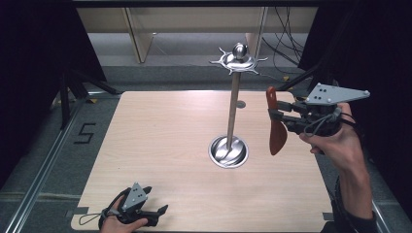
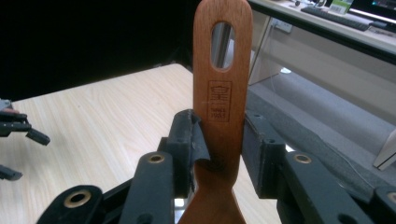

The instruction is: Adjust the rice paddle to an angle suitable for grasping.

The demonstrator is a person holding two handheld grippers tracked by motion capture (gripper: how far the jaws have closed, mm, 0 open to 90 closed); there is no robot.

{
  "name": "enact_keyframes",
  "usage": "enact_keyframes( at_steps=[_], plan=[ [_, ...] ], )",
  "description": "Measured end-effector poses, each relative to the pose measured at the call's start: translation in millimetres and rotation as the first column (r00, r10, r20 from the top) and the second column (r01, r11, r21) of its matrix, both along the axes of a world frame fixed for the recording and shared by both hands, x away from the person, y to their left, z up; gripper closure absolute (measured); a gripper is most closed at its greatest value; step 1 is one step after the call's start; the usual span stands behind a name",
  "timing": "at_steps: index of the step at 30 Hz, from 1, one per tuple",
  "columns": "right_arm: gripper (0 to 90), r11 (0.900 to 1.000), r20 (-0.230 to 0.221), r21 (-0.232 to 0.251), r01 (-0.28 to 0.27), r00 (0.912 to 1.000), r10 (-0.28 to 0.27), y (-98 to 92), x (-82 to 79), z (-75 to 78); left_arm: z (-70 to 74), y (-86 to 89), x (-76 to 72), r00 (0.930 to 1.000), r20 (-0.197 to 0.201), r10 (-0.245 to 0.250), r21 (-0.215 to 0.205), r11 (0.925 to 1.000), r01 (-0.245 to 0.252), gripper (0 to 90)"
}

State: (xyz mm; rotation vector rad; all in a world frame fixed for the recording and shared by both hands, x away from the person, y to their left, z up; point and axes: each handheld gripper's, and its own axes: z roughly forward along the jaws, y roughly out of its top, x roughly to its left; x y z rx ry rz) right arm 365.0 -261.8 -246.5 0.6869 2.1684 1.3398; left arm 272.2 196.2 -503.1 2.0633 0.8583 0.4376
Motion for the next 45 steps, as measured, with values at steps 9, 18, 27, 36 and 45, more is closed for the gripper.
enact_keyframes(
  at_steps=[9, 18, 27, 36, 45],
  plan=[
    [67.0, 1.0, 0.033, 0.007, -0.001, 0.9995, 0.001, 7.8, 3.8, 14.4, 0.5, 0.6, 0.0, 1.0, 0.002, -0.006, 0.012, 0.9999, 0.006, 15.5],
    [67.0, 1.0, 0.028, 0.025, -0.001, 0.9996, 0.0, 16.2, 6.6, 26.1, 0.2, -0.5, -0.5, 1.0, 0.002, 0.005, -0.005, 1.0, -0.005, 15.5],
    [66.9, 1.0, 0.043, 0.003, 0.026, 0.9987, -0.026, 21.7, 15.4, 34.5, 0.9, 0.6, 0.4, 1.0, 0.008, -0.004, 0.016, 0.9999, 0.004, 15.5],
    [66.9, 0.999, 0.029, -0.025, 0.027, 0.9992, -0.027, 33.6, 22.5, 36.7, 0.9, 0.5, -0.5, 1.0, 0.001, -0.001, 0.015, 0.9999, 0.001, 15.5],
    [67.0, 0.999, 0.003, -0.02, 0.027, 0.9996, -0.027, 39.6, 27.0, 34.9, 0.4, -0.6, -1.2, 1.0, 0.002, -0.001, -0.002, 1.0, 0.001, 15.5]
  ],
)
